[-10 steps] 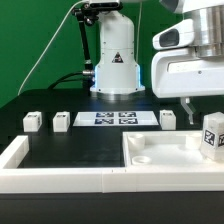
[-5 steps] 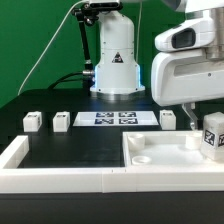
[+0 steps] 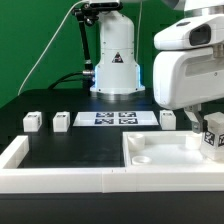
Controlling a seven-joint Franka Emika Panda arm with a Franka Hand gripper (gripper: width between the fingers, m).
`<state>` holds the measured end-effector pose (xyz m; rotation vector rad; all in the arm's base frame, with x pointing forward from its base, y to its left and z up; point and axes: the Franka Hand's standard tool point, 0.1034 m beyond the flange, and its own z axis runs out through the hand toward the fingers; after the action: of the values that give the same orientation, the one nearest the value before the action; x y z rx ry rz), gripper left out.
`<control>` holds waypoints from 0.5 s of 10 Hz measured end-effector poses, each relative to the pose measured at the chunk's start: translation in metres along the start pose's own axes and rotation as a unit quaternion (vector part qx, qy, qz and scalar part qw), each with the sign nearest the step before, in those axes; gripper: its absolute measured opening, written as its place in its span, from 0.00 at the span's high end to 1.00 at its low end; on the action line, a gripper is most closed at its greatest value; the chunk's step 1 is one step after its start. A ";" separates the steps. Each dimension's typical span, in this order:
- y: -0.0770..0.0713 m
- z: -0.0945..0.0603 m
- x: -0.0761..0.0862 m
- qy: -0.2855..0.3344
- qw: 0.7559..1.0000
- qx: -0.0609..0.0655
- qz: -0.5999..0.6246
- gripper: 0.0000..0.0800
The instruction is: Assemble square table
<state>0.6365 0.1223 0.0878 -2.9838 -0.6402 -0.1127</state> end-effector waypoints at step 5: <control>0.001 0.000 0.000 0.000 1.000 0.000 0.014 0.64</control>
Offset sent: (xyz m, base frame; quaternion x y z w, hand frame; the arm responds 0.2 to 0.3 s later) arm 0.0000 0.0000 0.0000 0.0000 0.0000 0.0000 1.0000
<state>0.6367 0.1218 0.0879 -2.9919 -0.5976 -0.1116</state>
